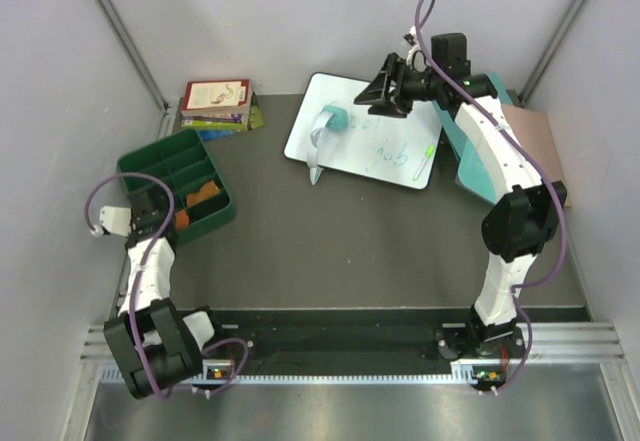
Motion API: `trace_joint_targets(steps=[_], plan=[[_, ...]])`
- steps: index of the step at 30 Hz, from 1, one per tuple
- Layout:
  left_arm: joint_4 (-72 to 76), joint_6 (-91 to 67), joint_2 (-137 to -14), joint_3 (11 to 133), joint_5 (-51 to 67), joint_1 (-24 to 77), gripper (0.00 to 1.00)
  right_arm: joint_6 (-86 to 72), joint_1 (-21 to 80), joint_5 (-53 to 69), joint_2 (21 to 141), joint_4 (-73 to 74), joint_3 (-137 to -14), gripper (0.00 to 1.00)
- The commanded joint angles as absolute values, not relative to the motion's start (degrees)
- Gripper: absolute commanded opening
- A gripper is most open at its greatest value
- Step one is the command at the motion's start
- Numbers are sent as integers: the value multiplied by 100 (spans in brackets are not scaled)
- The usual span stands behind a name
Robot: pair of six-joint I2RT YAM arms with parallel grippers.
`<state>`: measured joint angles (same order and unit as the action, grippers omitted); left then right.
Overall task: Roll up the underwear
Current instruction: Place the underwear in the storage box.
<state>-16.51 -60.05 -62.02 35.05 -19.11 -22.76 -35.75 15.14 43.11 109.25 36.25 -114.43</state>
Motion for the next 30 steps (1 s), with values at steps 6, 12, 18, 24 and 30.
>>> trace_joint_targets(steps=[6,12,18,24,30], plan=[[-2382,-6240,-6855,4025,-2118,-2566,0,-3665,1450,4430,10846,3533,-11769,63],[-2268,-6284,-7356,4148,-1969,-2619,0,-3718,1450,4395,10863,3533,-11917,63],[-2127,-6372,-7962,4306,-1653,-2768,0,-3762,1442,4342,10916,3524,-12094,63],[-2417,-6232,-8472,4640,-1521,-2839,0,-3665,1450,4201,10837,3638,-12015,63],[-2636,-6030,-8411,4807,-1520,-2848,18,-3445,1450,4078,10635,3726,-11655,63]])
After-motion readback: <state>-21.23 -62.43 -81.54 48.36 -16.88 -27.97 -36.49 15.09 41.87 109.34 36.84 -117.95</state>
